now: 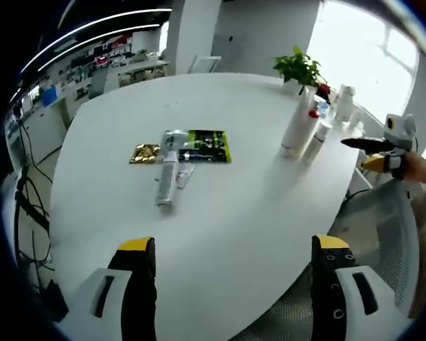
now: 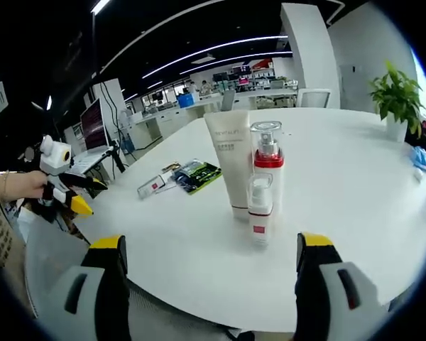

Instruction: Arrange the skincare products in the storage area until every visible bottle or jar stands upright without overlapping.

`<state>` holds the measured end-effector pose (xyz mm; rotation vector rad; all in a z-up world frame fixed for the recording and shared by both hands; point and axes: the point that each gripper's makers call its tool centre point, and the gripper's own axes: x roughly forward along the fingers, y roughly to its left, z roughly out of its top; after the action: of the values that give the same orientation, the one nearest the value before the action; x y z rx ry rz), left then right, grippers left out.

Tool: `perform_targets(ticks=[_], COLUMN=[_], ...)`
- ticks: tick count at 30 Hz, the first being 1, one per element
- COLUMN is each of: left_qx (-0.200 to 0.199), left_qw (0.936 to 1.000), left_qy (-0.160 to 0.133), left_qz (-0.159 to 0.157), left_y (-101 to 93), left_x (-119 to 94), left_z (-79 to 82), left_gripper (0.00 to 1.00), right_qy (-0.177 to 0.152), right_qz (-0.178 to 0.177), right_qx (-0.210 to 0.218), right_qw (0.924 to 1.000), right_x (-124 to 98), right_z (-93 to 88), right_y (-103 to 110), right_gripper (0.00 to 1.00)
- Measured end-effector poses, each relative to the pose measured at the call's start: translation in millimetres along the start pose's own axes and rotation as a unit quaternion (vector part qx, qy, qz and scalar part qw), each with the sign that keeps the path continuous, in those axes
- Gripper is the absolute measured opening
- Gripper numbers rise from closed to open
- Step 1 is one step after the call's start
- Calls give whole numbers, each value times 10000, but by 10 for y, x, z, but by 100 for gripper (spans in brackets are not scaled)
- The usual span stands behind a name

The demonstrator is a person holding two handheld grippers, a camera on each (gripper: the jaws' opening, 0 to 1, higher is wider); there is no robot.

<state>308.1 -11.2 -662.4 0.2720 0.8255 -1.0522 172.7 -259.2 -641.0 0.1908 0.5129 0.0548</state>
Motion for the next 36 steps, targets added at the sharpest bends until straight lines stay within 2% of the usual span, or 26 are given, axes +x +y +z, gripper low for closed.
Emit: perform_targets(ticks=[4,12,19,22,32,36], left_qx=[162,366,295,353,390,527], left_qw=[9992,9971,9954,9929,9864,9830], left_qy=[364,657,906,1134,1584,1747], left_qz=[24,-62,80,84,175,223], left_y=[155,321,503,560,726,780], left_x=[129,374,581,660,894,964], left_z=[17,127,176,163,215,257], left_gripper=[85,78,69,66,53,47], right_qy=[12,-17,-39,-58,-63,-38], right_qz=[-50,-104,-180,-221,-280,-286], right_qx=[75,131,210,262,272,277], right_qw=[10000,9999,9996,9994,9992,9992], right_x=[8,11,7,3,0,2], right_z=[-20,-17,-16,-17,-19,-28], right_y=[7,-16,-44,-68,-86,-88], right_gripper=[100,100,100,100,100,100])
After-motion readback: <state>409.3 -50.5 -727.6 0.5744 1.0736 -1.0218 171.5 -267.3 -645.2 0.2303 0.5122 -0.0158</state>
